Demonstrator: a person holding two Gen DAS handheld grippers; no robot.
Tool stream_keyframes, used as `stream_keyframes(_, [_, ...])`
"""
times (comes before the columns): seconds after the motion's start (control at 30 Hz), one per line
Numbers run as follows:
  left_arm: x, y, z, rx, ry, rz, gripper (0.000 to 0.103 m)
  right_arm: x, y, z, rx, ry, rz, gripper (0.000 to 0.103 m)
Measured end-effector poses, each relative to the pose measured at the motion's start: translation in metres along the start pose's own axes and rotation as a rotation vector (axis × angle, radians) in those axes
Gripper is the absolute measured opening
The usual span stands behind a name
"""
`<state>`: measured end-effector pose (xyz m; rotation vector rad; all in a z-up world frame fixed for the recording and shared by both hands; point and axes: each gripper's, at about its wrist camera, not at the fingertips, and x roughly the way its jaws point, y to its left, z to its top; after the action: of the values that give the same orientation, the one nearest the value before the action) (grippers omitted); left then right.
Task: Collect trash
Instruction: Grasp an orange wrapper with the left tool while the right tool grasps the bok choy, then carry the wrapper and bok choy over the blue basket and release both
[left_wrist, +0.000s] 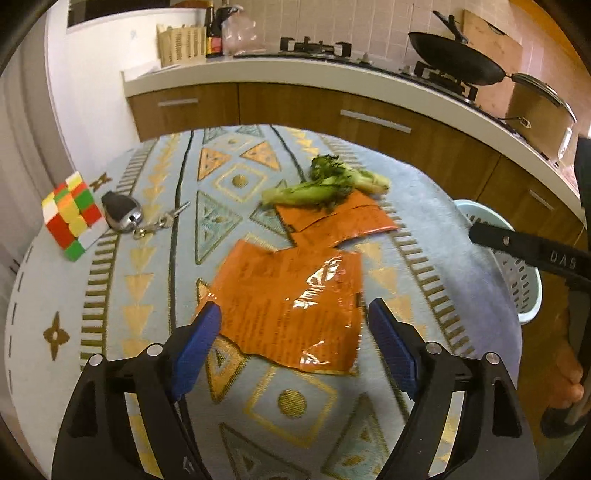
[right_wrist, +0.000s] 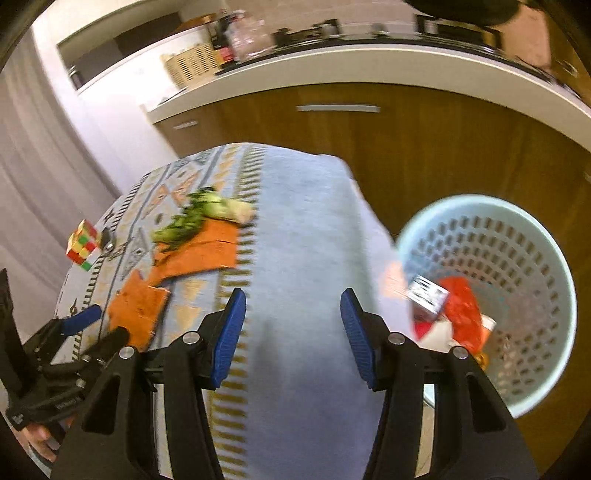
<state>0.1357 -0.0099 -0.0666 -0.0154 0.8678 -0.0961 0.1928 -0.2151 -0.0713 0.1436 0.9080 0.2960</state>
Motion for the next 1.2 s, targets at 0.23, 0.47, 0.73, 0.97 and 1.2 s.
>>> stream_keyframes(0.23, [0.021,0.008,-0.002,-0.010,0.031,-0.004,0.069,0.020,0.038,0.028,-0.156,-0.021,0.029,0.057])
stream_keyframes(0.47, [0.019,0.017,-0.004,0.002,-0.021,0.018,0.028,0.055,0.057,0.047,-0.280,-0.018,-0.011,0.057])
stream_keyframes(0.73, [0.016,0.036,-0.007,-0.104,-0.052,-0.077,0.006,0.095,0.053,0.065,-0.296,0.043,0.003,0.057])
stream_keyframes(0.97, [0.007,0.047,-0.009,-0.169,-0.112,-0.101,0.002,0.111,0.052,0.069,-0.259,0.094,0.083,0.038])
stream_keyframes(1.2, [-0.001,0.047,-0.012,-0.190,-0.140,-0.097,0.001,0.093,0.050,0.059,-0.246,0.054,0.048,0.019])
